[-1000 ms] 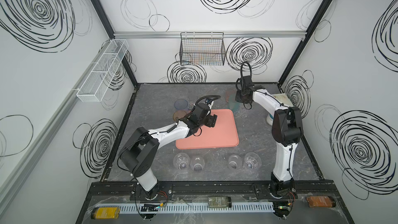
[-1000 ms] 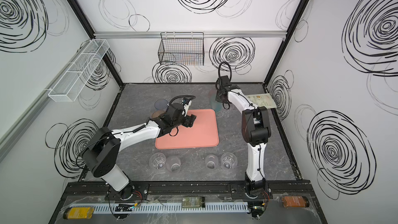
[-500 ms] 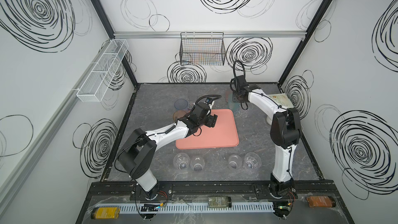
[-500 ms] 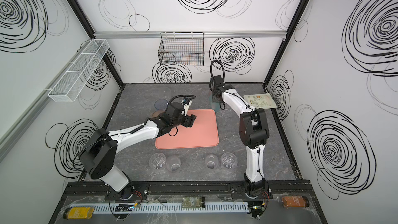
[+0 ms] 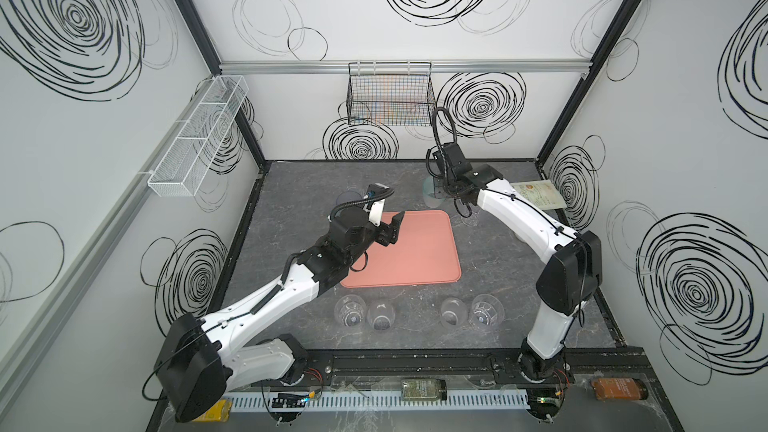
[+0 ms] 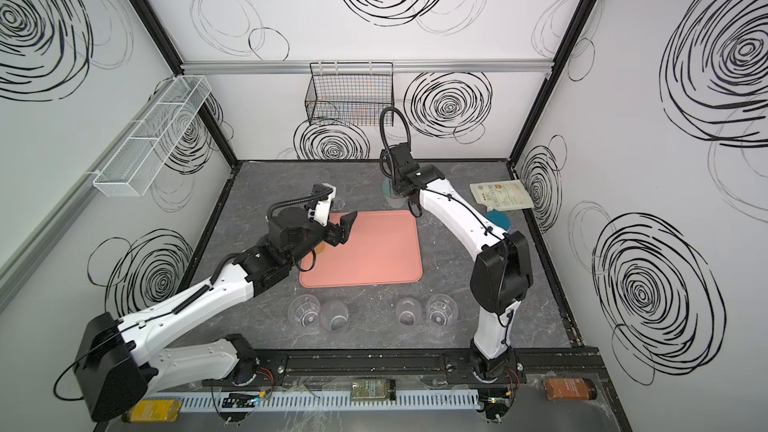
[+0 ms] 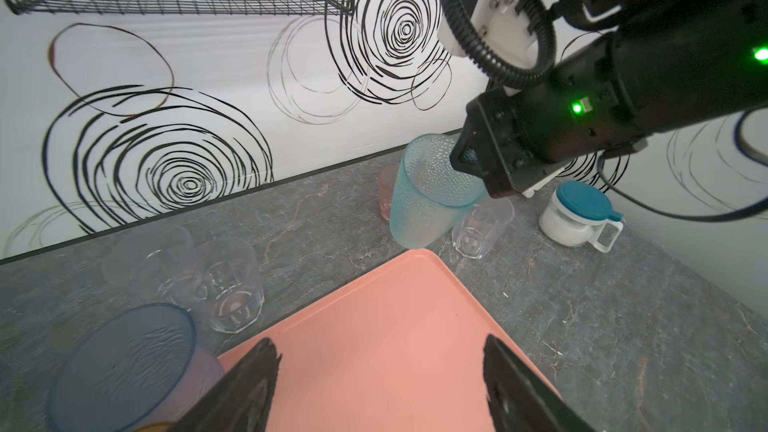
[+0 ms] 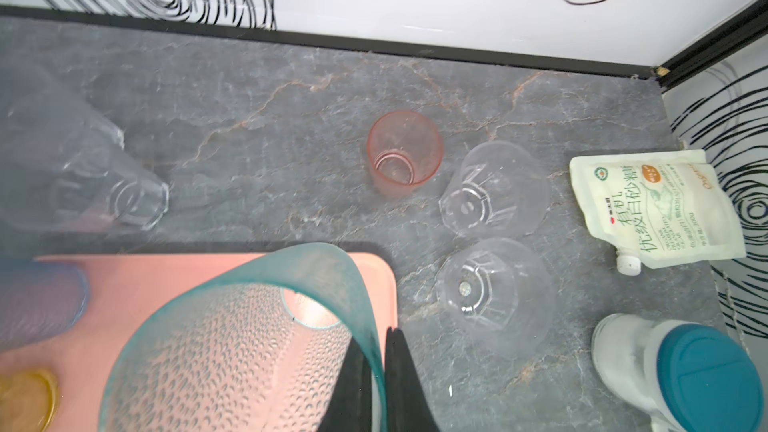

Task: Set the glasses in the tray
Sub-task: 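Lift the teal glass with right gripper and carry it over the tray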

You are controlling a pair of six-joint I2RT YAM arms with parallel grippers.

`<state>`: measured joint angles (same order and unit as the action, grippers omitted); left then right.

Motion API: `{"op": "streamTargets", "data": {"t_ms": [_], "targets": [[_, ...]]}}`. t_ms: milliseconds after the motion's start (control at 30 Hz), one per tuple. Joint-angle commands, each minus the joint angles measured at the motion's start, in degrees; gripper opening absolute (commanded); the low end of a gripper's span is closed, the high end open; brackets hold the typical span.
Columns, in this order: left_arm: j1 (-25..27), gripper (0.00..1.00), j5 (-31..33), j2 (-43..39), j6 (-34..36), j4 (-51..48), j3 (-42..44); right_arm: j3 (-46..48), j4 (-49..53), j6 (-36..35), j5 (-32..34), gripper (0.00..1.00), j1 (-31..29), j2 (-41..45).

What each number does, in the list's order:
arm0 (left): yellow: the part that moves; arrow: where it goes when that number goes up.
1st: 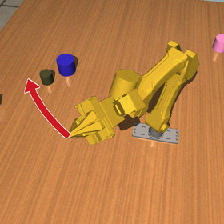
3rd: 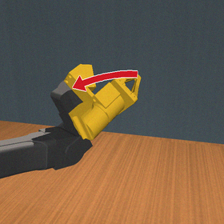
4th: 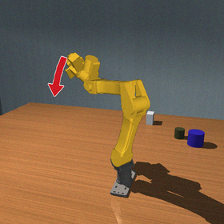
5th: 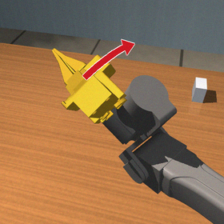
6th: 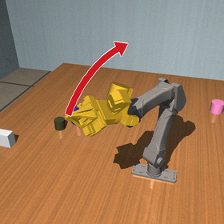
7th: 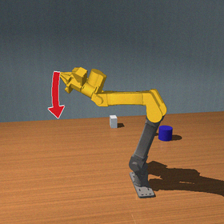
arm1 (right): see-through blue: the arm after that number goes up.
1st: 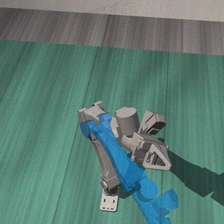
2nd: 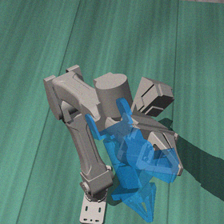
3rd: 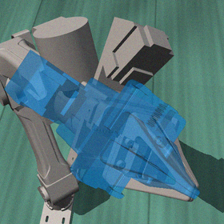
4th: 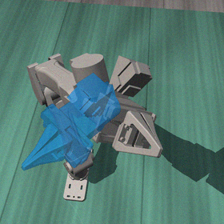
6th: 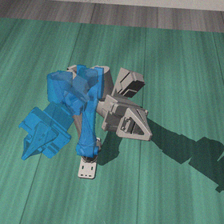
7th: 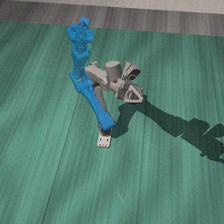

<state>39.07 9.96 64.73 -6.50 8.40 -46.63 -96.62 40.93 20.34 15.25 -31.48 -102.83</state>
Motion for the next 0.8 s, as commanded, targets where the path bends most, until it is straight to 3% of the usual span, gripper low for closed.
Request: {"op": "streamTargets", "data": {"t_ms": [0, 200, 333, 533, 767], "targets": [[-0.9, 0.83, 4.7, -5.4, 3.0, 0.4, 3.5, 3.0, 1.4, 0.4, -0.4, 0.03, -3.0, 2.6], [-7.2, 0.99, 8.0, -15.3, -1.9, -6.6, 7.9, 7.1, 1.5, 2.5, -3.3, 0.02, -8.6, 4.1], [-10.9, 0.97, 5.7, -18.0, -4.2, -12.7, 8.0, 9.6, 0.7, 4.7, -5.0, 0.01, -12.6, 4.3], [-12.4, 0.96, 10.3, -15.0, -7.3, -21.9, 6.3, 11.5, -1.6, 6.9, -6.0, 0.02, -20.4, 2.9], [-16.7, 0.96, 10.8, -14.4, -10.0, -26.0, 6.1, 6.9, -1.6, 7.9, -7.4, 0.01, -26.5, -1.9]]}}
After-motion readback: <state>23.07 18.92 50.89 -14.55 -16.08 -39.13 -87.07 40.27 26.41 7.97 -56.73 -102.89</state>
